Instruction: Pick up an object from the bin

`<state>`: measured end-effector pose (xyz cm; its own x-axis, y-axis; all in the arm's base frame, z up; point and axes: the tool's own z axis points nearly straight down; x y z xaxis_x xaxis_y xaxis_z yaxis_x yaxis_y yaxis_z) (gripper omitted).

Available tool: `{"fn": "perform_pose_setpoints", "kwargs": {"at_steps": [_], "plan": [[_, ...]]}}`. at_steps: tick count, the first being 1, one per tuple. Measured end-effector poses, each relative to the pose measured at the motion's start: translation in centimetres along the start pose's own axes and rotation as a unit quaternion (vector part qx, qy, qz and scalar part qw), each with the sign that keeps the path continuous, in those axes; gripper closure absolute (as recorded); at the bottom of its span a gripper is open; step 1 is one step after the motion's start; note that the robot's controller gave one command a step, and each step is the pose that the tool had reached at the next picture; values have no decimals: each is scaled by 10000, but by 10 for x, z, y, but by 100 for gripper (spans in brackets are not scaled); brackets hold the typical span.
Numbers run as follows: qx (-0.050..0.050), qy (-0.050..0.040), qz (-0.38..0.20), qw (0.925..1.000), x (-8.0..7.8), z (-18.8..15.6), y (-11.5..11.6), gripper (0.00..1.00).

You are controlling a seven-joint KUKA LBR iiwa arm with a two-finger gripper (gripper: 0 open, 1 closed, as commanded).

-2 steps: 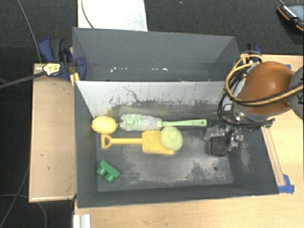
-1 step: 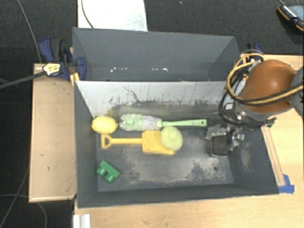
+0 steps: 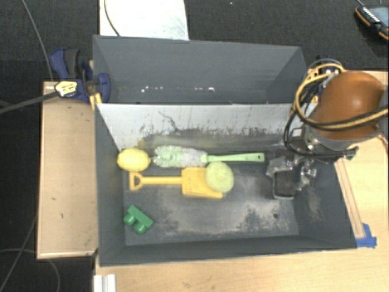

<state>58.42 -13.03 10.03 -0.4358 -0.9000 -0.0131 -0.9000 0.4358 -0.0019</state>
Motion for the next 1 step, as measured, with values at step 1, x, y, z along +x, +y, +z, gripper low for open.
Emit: {"fn": "perform_pose_setpoints", "kwargs": {"at_steps": [1], "plan": [[33,-6,4,10000,-1,-33,-2,100]]}}
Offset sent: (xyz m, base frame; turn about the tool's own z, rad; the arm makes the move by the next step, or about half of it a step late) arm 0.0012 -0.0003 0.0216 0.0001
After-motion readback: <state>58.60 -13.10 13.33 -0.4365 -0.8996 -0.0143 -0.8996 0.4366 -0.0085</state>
